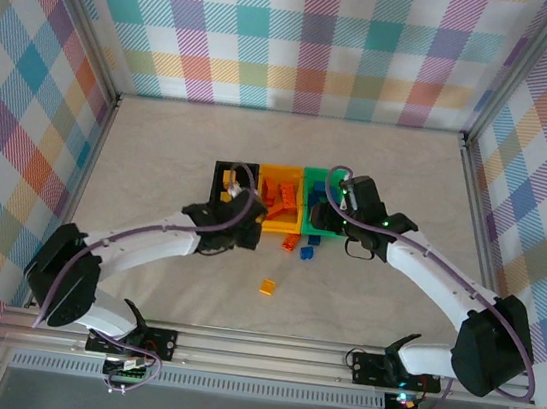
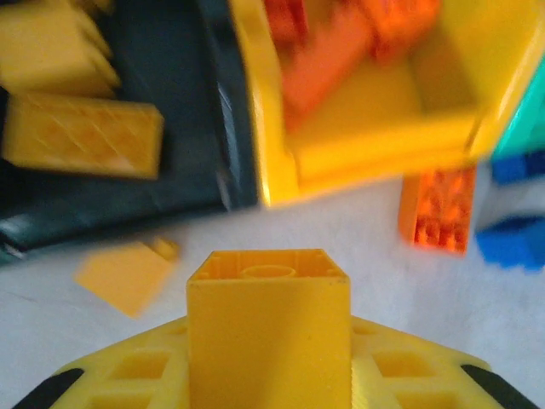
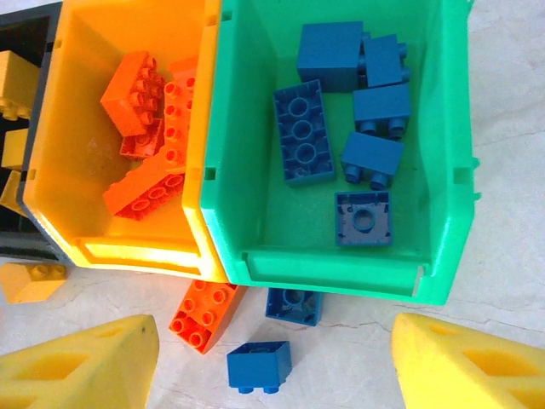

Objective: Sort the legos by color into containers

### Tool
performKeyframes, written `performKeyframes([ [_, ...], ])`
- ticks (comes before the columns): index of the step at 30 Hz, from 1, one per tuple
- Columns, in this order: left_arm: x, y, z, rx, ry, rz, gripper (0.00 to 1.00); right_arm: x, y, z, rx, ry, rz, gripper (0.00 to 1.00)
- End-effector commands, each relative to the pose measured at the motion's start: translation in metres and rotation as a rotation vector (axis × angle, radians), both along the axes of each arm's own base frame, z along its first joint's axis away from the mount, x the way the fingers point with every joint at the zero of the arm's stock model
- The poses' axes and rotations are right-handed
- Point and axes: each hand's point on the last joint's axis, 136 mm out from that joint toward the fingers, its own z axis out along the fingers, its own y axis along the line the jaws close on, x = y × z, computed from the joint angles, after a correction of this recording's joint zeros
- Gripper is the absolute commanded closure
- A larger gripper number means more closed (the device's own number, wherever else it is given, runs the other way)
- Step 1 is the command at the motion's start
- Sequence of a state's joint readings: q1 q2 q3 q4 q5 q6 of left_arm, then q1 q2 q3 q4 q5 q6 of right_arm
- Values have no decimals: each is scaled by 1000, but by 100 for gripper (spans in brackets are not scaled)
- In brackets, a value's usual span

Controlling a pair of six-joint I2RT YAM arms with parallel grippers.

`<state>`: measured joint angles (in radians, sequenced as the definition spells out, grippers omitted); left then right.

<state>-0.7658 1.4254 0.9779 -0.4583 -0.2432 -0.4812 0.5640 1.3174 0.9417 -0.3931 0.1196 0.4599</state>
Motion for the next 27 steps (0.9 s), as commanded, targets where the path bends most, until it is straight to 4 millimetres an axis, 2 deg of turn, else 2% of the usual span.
performKeyframes([
  [1,32,24,23,-4,-13,87,63,-9,7,-2,50,21,35,28],
  [7,89,39,12,6,39,182,64,-29,19,-17,62,74,98,28],
  [11,110,43,2,13,69,220,61,-54,37,-22,54,91,184,29],
  [13,117,43,-4,16,88,226,53,-70,49,-26,48,107,232,28],
  [15,119,40,-4,2,95,219,35,-87,64,-34,39,134,291,27],
  [17,118,35,5,-39,88,212,22,-102,78,-43,30,164,337,26],
  [21,104,28,40,-108,24,186,2,-123,105,-67,-6,228,413,27],
  [24,80,27,64,-147,-19,150,0,-133,120,-81,-65,248,457,27],
  [27,48,34,71,-172,-27,136,0,-140,129,-93,-122,262,492,27],
])
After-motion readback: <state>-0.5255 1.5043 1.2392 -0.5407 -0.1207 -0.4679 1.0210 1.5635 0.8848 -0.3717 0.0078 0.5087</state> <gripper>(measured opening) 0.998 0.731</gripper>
